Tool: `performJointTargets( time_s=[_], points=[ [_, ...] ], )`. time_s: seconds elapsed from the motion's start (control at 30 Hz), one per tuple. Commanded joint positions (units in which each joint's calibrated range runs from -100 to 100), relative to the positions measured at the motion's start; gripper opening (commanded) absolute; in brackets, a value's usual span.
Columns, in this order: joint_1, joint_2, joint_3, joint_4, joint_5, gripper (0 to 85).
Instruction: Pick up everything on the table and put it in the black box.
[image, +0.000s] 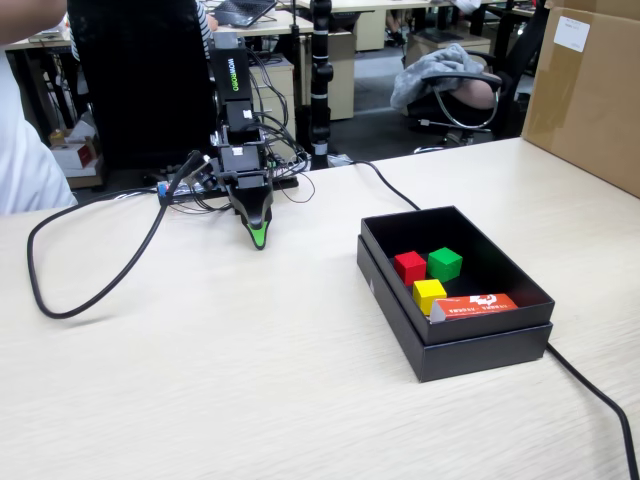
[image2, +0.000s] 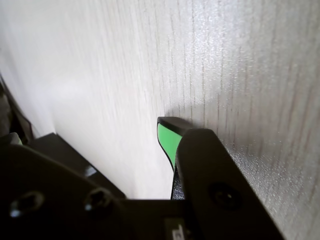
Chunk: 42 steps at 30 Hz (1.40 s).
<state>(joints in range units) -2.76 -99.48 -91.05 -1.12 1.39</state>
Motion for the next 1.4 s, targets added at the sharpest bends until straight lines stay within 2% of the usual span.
performJointTargets(
  time_s=[0.0, 0.23, 0.37, 0.53, 1.37],
  points=[
    [-0.2, -0.52, -4.05, 10.06, -1.66, 53.1],
    [-0.63, -0.52, -6.77, 9.03, -2.3, 53.1],
    [-0.73, -0.52, -6.77, 3.24, -2.78, 52.3],
    [-0.83, -0.52, -6.59, 3.15, -2.88, 48.5],
    [-0.83, -0.52, -6.5, 3.15, -2.88, 48.7]
  ],
)
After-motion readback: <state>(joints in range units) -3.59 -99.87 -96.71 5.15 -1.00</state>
